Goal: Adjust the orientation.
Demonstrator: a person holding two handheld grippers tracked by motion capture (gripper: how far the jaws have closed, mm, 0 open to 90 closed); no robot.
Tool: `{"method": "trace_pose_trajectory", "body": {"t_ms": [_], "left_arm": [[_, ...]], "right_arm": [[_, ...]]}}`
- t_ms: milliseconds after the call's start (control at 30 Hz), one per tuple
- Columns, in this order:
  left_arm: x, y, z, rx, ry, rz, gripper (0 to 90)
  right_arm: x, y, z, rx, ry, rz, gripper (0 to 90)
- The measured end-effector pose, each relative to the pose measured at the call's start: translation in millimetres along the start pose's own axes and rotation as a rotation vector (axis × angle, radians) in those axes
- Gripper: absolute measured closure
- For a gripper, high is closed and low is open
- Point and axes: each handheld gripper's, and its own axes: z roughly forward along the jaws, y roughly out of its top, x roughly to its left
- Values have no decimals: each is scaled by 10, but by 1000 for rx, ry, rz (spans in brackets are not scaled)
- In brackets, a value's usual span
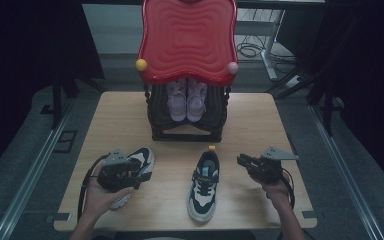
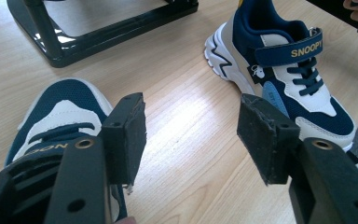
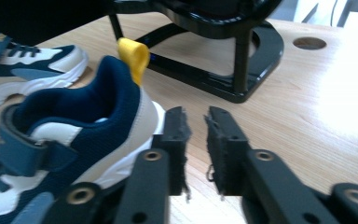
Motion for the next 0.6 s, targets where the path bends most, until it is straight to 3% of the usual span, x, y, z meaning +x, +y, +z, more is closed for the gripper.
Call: {"method": "trace_pose_trajectory", "body": {"t_ms": [167, 200, 367, 433, 600], "left_arm": [[5, 7, 4, 6, -7, 1, 405], [11, 9, 12, 3, -8, -1, 401], [13, 15, 24, 5, -13, 6, 399], [12, 18, 21, 4, -16, 9, 398], [25, 14, 0, -1, -15, 3, 398]], "right_arm": [[100, 77, -39, -10, 27, -26, 869], [168, 114, -46, -5, 51, -33, 889], [340, 167, -33, 18, 89, -80, 896], [468, 204, -20, 26, 117, -102, 897], [607, 226, 32, 53, 152, -131, 897]]}}
